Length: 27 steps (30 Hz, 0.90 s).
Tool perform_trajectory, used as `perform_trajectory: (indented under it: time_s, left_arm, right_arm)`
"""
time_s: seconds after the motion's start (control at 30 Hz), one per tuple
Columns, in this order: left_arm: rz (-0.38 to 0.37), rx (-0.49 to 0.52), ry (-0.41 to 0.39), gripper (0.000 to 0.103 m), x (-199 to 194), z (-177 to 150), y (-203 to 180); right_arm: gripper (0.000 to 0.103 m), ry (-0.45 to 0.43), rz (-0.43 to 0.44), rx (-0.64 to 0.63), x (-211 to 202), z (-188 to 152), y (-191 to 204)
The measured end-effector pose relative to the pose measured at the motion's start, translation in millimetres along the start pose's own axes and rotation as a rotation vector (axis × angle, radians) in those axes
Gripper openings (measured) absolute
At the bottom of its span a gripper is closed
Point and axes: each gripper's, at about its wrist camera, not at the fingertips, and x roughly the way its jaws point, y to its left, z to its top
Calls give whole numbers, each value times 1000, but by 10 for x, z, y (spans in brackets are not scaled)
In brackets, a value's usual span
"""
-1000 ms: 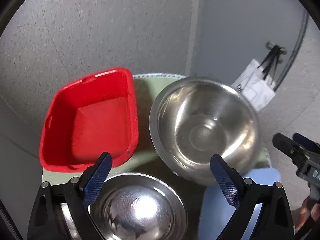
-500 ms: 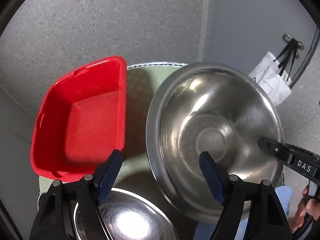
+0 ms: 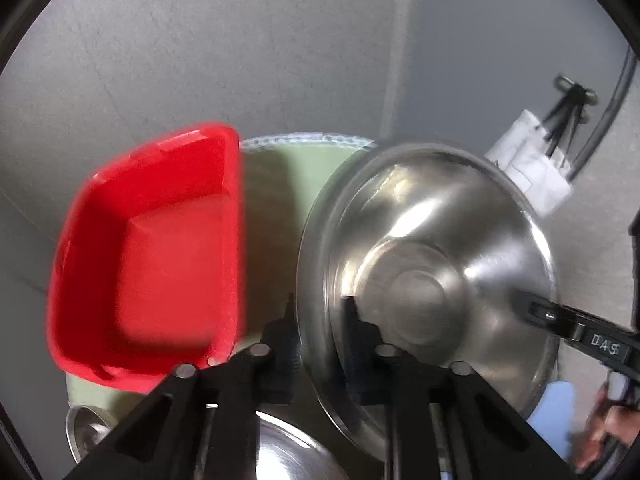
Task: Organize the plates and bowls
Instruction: 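Grasp the large steel bowl rim with both grippers and lift it, then lower the steel bowl into the red basin and open both grippers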
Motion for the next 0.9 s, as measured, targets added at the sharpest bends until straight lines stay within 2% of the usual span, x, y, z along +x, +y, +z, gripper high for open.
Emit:
perform_trajectory:
  time_s: [0.13,0.23,0.33,0.53,0.7,0.77,0.9]
  left_arm:
    - [-51,-20,9,14,182,-29,141]
    - [-77,-27,-16,14,200,-8,246]
    - [-109,-34,-60,14,63,55,382]
    - [-180,-75,-144,14,-350,39,912]
    - [-157,-113,-203,14,-555,-12,1642]
    - [-114,-142,-206,14,-500,-41,1984]
    - [-77,-189,-180,14,-350,-165,2487]
  right_arm:
    - [15,-17,-2,12,-12,-3,12]
    - [15,-32,24,32,-60,-7,38]
    - [15,-59,26,22,-162,4,132]
    - [15,-151,17,-45,-517,81,609]
    - [16,-190,18,-124,-569,179,1185]
    - [17,-185,22,-152,-458,212,1429]
    - [17,-144,32,-191,-67,275,1846]
